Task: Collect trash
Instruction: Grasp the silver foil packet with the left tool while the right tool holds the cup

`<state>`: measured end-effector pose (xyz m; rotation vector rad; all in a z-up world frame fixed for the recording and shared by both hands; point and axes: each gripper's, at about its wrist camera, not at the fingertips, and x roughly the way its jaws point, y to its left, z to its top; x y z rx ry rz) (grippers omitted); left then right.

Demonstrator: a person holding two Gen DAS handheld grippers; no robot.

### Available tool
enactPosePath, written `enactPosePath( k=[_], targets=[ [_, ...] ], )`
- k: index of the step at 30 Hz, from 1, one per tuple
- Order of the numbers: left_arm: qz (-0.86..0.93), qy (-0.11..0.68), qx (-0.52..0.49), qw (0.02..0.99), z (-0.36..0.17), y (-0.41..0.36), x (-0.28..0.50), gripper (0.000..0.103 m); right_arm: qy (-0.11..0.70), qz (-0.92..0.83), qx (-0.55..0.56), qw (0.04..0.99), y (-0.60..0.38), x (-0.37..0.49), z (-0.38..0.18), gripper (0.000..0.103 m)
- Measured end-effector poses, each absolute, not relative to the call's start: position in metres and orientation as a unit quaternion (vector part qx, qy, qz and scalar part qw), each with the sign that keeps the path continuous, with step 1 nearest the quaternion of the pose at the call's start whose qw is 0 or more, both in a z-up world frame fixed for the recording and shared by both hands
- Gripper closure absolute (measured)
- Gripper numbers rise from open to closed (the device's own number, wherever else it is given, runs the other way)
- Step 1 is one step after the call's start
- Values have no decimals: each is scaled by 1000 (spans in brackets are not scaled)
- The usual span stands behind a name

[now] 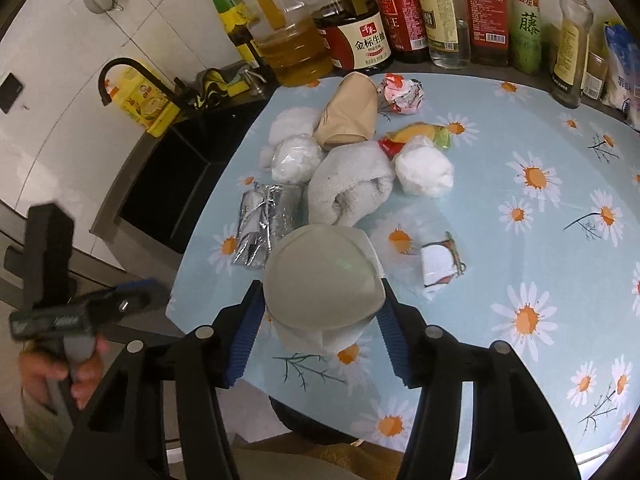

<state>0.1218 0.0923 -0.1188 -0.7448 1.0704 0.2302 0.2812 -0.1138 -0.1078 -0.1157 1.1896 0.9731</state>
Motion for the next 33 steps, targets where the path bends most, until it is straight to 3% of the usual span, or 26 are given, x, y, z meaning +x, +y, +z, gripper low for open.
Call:
enactPosePath(
  k=[16, 23, 33],
  targets=[
    [78, 521, -293, 798, -137, 84, 209, 8, 547, 418, -21, 725, -160, 283, -107, 47],
    [89, 537, -275, 793, -144, 83, 227, 32, 540, 424, -6, 727, -171, 290, -105, 47],
    [91, 534, -261, 799, -141, 78, 227, 42, 541, 433, 8, 720, -173, 295, -109, 47]
  ],
)
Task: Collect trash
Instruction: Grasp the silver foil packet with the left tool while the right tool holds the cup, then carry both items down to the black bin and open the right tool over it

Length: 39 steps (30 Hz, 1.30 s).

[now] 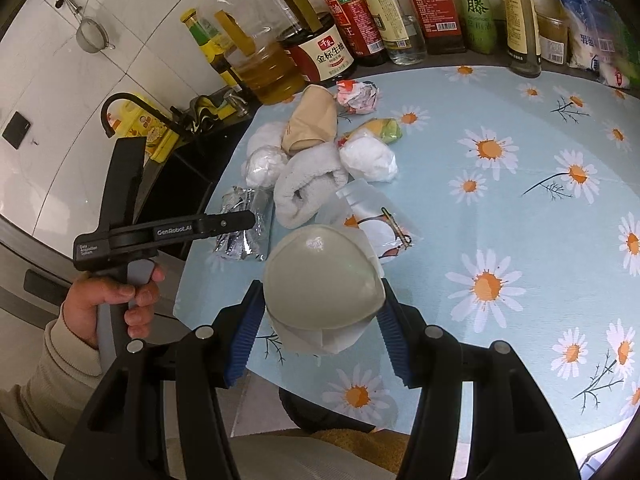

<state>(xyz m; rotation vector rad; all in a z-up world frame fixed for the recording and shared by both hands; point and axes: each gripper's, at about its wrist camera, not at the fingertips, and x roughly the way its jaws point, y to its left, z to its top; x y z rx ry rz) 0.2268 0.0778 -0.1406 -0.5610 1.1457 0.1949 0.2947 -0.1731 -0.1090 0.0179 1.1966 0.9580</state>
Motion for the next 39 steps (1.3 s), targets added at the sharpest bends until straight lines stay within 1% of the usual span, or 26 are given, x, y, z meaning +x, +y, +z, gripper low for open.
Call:
enactPosePath(
  k=[10, 22, 31, 39],
  targets=[
    [78, 518, -266, 809, -132, 73, 182, 42, 539, 433, -3, 723, -165, 273, -105, 47],
    [41, 501, -268, 822, -123, 64, 100, 42, 529, 431, -16, 731, -155, 199, -97, 47],
    [19, 499, -274, 822, -129, 53, 54, 42, 538, 414, -20, 734, -155, 153, -110, 47],
    [11, 520, -277, 808, -152, 45, 21, 42, 563, 400, -26, 723, -150, 125, -137, 47]
  ],
)
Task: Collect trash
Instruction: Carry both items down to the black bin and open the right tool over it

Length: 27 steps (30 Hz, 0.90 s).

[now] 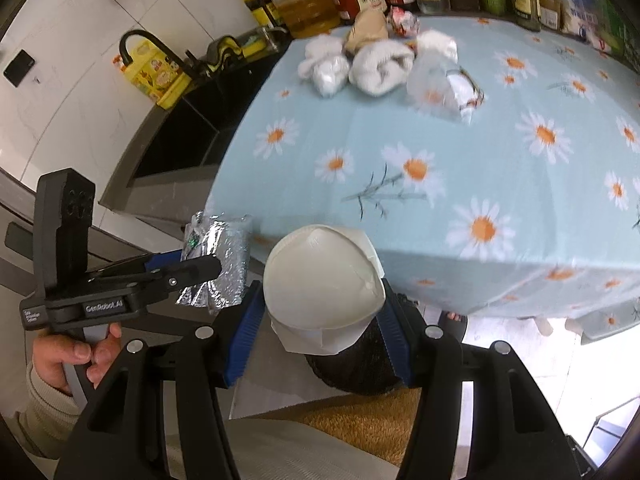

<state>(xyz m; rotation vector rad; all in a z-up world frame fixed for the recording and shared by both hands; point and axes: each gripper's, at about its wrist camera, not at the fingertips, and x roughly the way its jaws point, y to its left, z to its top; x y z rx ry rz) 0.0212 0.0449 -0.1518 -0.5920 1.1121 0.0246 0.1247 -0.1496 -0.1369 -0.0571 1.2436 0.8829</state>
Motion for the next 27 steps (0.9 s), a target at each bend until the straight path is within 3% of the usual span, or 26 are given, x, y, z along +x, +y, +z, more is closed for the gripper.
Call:
enactPosePath(
  k=[22, 25, 27],
  targets=[
    [8, 626, -310, 716, -256, 16, -1, 42, 658, 352, -28, 665, -148, 121, -232, 46],
    [2, 629, -314, 711, -259, 14, 1, 39, 671, 350, -11, 654, -147, 123, -236, 46],
    [9, 635, -315, 705, -262, 16, 3, 29, 676, 350, 2, 649, -147, 128, -237, 42]
  ],
)
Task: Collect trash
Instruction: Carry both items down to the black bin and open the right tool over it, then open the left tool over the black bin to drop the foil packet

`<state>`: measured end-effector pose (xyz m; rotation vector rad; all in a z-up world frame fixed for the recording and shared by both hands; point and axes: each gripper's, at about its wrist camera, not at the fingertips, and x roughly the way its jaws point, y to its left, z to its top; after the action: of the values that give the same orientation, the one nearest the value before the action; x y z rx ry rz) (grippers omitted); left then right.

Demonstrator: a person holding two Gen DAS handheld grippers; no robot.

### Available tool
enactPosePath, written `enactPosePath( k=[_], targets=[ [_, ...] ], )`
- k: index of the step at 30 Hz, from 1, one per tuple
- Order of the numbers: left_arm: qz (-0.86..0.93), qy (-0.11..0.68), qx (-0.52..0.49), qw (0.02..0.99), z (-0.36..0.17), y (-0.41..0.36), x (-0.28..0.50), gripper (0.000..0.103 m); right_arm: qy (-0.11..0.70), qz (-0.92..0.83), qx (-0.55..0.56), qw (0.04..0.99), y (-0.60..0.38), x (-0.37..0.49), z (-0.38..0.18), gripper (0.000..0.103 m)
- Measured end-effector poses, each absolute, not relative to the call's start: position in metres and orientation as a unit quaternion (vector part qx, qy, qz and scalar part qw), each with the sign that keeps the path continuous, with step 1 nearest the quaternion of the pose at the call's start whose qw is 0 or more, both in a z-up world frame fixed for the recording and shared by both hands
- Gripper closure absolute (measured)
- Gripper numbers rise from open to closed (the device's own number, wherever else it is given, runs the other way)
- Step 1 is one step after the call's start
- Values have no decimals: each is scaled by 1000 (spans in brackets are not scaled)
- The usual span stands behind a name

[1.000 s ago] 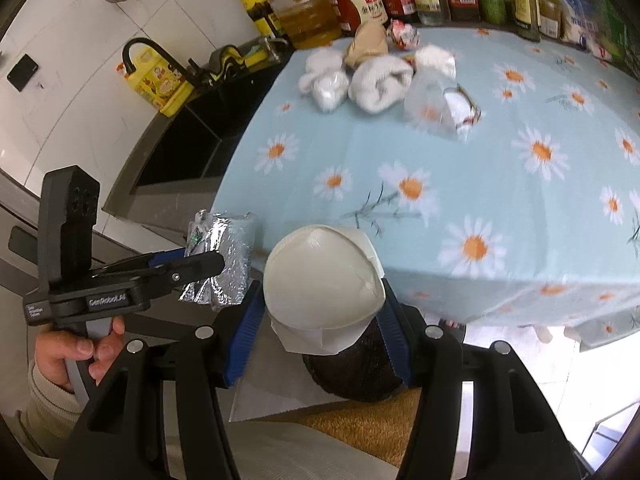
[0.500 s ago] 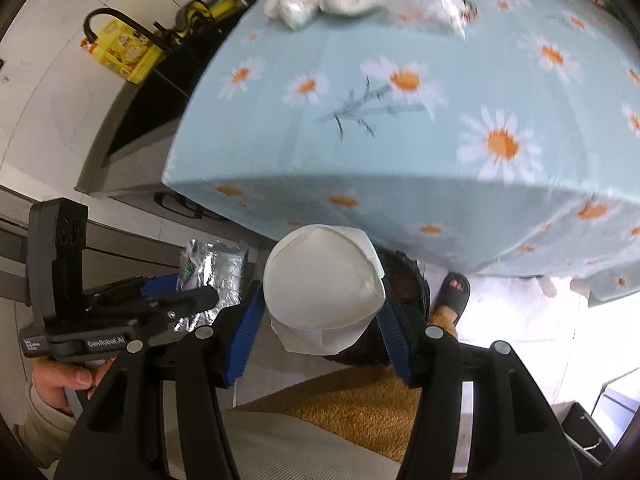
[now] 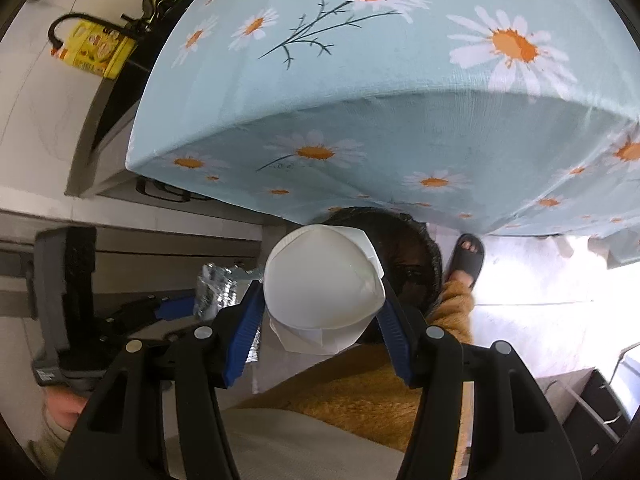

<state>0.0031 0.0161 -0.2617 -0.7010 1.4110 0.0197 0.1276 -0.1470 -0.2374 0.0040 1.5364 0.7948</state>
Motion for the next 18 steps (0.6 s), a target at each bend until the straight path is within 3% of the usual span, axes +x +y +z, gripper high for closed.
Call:
enactPosePath(
  k=[2, 18],
  targets=[
    [11, 636, -321, 701, -263, 18, 4, 28, 676, 350, 10, 649, -149, 131, -236, 35],
    [33, 631, -326, 703, -255, 27, 4, 28, 668, 342, 17, 660, -152, 138, -228, 34]
  ],
)
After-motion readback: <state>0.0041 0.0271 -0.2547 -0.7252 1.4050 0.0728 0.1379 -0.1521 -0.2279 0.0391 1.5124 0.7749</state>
